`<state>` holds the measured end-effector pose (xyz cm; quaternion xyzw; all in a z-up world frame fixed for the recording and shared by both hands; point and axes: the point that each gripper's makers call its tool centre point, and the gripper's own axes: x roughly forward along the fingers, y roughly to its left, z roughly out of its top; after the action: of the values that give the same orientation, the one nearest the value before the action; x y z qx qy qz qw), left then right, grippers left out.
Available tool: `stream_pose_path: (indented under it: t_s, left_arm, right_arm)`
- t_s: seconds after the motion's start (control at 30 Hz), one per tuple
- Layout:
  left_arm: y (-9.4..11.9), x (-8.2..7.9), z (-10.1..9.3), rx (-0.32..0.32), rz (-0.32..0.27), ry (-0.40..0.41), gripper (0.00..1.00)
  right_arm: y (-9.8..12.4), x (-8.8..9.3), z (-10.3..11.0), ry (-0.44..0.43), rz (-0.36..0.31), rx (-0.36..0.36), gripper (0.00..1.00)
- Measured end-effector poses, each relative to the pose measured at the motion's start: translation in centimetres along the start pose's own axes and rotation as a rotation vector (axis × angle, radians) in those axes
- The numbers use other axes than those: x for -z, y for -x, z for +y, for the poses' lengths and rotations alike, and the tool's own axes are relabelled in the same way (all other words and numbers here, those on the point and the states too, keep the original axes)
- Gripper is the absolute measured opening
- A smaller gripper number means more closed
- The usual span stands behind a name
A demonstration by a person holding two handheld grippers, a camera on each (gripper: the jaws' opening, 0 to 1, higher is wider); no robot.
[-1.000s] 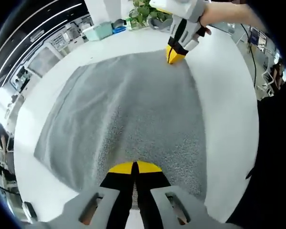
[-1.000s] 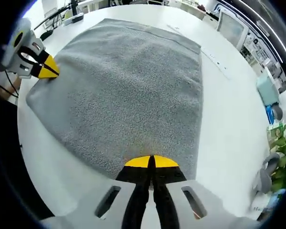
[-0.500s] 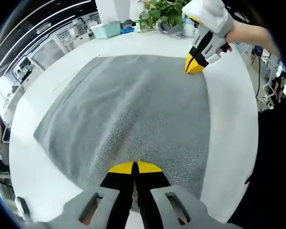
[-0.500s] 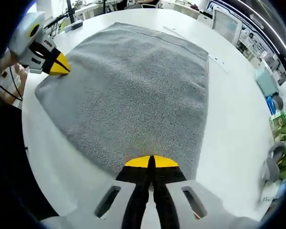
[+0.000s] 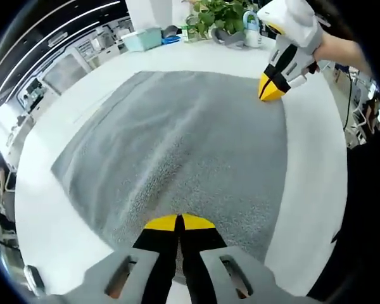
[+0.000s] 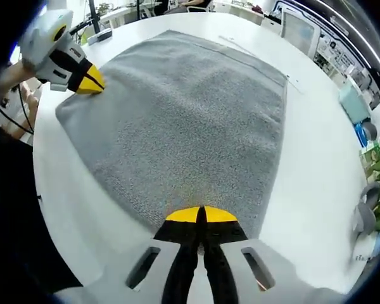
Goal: Fold the towel on the table until its edges align and the towel forms a compact rectangular stack.
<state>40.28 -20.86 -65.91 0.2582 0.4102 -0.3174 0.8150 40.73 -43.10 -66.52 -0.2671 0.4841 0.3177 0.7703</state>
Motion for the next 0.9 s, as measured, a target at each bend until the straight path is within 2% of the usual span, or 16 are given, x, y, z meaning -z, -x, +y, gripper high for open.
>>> stream_pose_path:
  t_s: [0.6, 0.9]
  left_arm:
    - [-0.7, -0.5, 1.6, 0.002, 0.002, 0.002, 0.01]
    - [-0.9, -0.7, 2.3, 0.005, -0.007, 0.034, 0.01]
  right_arm:
    - [0.4, 0.6, 1.5, -0.047, -0.031, -0.019, 0.0]
    - [0.6, 0.8, 2.3, -0.07, -0.059, -0.032, 0.0]
